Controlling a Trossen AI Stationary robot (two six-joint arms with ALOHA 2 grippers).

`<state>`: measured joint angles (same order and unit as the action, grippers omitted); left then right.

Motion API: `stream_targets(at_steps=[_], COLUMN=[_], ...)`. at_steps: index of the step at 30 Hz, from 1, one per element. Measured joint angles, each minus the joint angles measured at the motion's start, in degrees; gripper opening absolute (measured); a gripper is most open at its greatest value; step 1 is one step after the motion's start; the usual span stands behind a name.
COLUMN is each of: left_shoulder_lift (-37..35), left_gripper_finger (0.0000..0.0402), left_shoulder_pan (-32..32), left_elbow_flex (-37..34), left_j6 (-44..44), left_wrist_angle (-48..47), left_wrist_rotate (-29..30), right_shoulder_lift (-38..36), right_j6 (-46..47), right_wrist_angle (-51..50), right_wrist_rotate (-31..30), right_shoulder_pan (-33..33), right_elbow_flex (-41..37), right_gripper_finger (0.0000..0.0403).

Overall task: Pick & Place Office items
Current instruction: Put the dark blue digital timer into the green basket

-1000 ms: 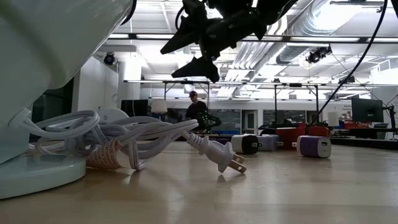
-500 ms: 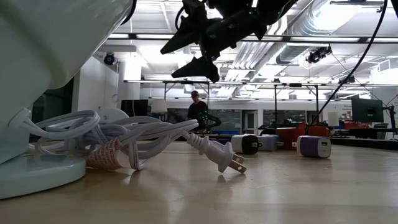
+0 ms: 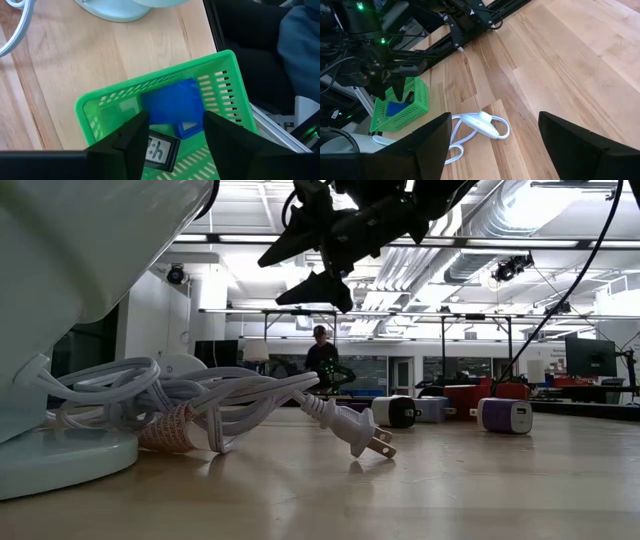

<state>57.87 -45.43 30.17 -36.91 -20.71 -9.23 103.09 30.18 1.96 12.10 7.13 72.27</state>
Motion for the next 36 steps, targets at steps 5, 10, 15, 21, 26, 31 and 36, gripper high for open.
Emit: stream_targets(at_steps=[5, 10, 15, 21, 26, 31, 36], left_shoulder_lift=[0.00, 0.00, 0.00, -0.10, -2.38, -6.54, -11.13], left_gripper_finger=[0.0193, 0.0193, 0.0193, 0.0193, 0.0193, 0.0193, 0.0193], left_shoulder_pan=[0.00, 0.00, 0.00, 0.00, 0.00, 0.00, 0.00], left_elbow_flex=[0.00, 0.00, 0.00, 0.00, 0.00, 0.00, 0.00], left_j6=[-0.02, -0.07, -0.22, -0.22, -0.22, 0.04, 2.76], left_wrist_angle=[0.00, 0.00, 0.02, 0.00, 0.00, 0.00, -0.12], left_wrist_rotate=[0.35, 0.35, 0.35, 0.31, 0.04, 0.19, 4.54], right_shoulder_lift=[0.00, 0.00, 0.00, 0.00, 0.00, 0.00, 0.01], right_j6=[0.02, 0.02, 0.01, 0.02, 0.02, 0.02, 0.02], right_wrist_angle=[0.00, 0.00, 0.00, 0.00, 0.00, 0.00, 0.00], right_wrist_rotate=[-0.01, 0.00, 0.00, 0.00, -0.02, 0.00, 0.00], right_shoulder_pan=[0.00, -0.02, 0.00, 0.00, -0.02, 0.00, 0.00], right_elbow_flex=[0.00, 0.00, 0.00, 0.00, 0.00, 0.00, 0.00], right_gripper_finger=[0.0285, 0.0285, 0.0285, 0.0285, 0.0285, 0.0285, 0.0285])
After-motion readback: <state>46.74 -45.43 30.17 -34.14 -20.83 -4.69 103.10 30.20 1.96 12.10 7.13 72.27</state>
